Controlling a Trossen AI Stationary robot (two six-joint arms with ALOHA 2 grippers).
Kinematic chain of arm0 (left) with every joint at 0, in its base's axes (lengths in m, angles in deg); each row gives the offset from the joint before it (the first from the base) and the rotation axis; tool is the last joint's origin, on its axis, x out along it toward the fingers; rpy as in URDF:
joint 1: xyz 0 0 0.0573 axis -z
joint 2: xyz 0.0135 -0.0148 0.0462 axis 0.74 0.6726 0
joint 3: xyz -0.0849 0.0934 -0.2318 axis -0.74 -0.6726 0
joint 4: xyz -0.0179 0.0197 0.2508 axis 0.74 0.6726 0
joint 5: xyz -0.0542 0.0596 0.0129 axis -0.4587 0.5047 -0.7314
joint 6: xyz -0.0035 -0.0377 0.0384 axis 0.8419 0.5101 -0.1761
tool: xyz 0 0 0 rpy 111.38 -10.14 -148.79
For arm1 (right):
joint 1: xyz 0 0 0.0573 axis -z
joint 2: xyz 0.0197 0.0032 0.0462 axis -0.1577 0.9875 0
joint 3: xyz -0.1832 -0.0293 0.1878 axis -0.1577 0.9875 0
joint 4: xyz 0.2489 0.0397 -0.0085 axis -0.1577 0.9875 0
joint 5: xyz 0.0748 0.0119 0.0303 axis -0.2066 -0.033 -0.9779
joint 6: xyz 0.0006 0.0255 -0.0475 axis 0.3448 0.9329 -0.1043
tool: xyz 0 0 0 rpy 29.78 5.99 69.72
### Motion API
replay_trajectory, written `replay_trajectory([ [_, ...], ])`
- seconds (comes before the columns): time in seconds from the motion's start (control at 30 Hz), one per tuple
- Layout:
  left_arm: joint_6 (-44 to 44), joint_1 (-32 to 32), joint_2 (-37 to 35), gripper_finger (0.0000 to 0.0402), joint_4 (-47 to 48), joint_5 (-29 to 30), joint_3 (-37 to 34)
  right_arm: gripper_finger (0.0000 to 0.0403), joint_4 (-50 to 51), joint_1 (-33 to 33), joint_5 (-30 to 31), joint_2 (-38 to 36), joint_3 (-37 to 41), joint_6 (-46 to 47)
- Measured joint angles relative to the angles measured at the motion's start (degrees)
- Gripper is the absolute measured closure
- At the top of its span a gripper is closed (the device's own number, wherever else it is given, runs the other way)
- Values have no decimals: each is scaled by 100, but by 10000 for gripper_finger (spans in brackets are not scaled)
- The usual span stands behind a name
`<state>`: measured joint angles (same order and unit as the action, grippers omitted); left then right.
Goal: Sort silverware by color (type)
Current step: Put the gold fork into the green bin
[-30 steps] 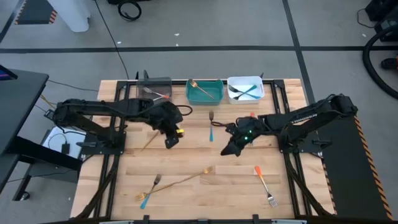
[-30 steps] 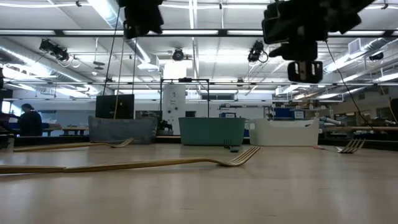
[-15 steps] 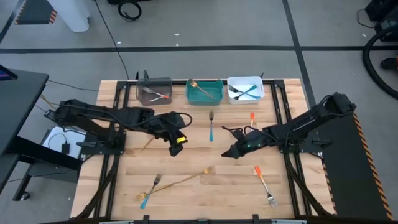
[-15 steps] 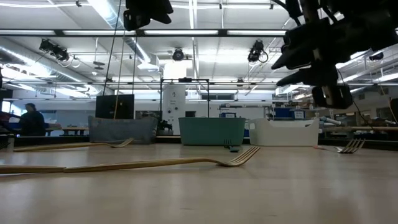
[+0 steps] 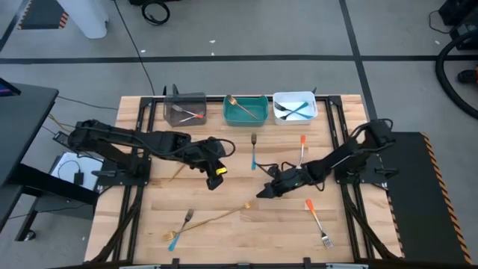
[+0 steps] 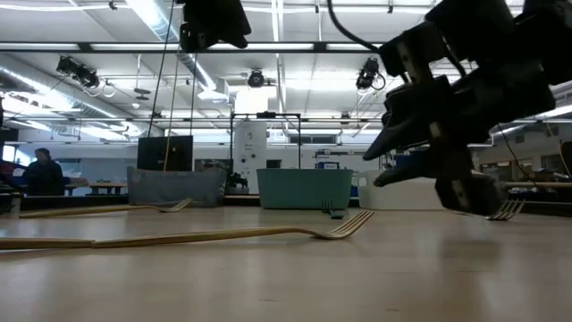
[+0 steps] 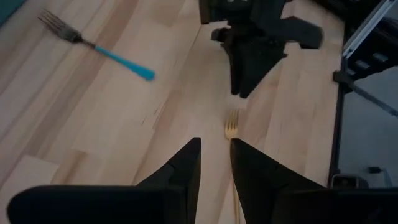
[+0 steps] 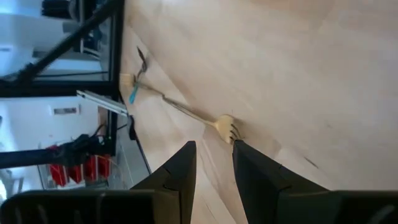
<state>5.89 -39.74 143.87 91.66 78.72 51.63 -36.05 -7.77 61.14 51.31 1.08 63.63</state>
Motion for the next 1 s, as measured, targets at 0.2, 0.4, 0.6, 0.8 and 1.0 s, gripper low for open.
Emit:
replay_trajectory([
  [0.2,-5,-4,129,306,-48,0,3,290,26,10,-310,643,-513,-175],
  [0.4,-13,2,132,306,-10,-2,3,290,28,13,-231,736,-614,-175],
  [0.6,-10,2,130,306,35,-2,3,290,252,23,-161,565,-608,-252],
  [0.8,-13,97,130,306,59,-2,3,291,714,52,-131,554,-618,-292],
  [1.0,-16,214,157,306,59,-4,3,291,726,48,-102,578,-621,-274],
])
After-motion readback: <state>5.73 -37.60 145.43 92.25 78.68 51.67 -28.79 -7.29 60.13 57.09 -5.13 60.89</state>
